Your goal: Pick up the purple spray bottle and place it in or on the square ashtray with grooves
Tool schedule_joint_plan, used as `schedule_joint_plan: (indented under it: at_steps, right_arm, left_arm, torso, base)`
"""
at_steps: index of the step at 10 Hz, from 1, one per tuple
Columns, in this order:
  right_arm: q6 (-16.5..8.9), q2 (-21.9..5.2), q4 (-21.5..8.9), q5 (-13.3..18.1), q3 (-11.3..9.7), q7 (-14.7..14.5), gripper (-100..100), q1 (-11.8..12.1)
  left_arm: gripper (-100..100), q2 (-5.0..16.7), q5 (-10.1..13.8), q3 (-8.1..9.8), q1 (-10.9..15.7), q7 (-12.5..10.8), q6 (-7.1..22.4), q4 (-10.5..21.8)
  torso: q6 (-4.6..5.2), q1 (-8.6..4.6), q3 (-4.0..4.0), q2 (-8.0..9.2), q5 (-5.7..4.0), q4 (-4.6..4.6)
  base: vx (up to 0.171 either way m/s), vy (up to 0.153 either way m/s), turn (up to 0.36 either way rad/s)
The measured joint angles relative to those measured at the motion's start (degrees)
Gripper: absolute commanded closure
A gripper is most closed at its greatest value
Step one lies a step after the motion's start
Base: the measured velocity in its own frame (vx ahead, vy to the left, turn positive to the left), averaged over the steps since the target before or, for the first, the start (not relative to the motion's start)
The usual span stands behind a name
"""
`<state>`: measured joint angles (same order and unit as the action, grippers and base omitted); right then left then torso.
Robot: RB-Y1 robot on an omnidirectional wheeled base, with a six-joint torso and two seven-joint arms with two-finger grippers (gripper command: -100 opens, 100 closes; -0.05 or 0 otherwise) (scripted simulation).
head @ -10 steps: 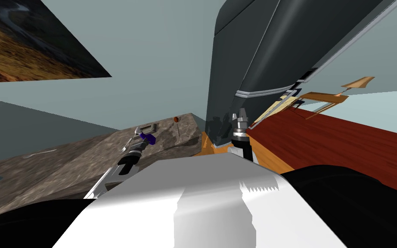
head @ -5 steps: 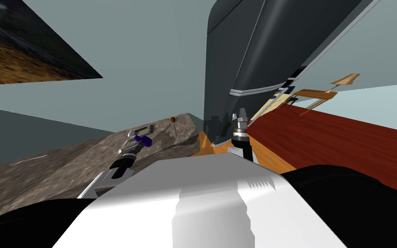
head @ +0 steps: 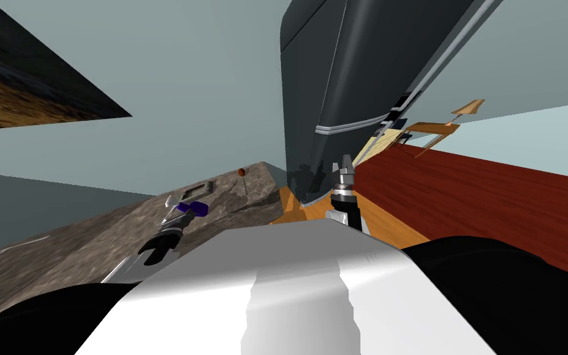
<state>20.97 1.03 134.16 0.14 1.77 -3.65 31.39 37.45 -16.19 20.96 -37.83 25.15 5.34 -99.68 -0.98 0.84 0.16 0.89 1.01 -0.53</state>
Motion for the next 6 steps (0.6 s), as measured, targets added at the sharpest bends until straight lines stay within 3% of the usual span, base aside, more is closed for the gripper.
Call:
schedule_joint_plan:
  at_steps: [6]
  right_arm:
    - [0.00, -0.01, 0.00, 0.00, 0.01, 0.00, 0, 0.00]
  left_arm:
    - [100, 4.05, 3.50, 3.24, -2.93, -1.28, 6.39, 4.58]
  torso:
    - [-0.09, 0.44, -0.02, 0.00, 0.07, -0.05]
  base:
    - [-0.071, -0.011, -0.120]
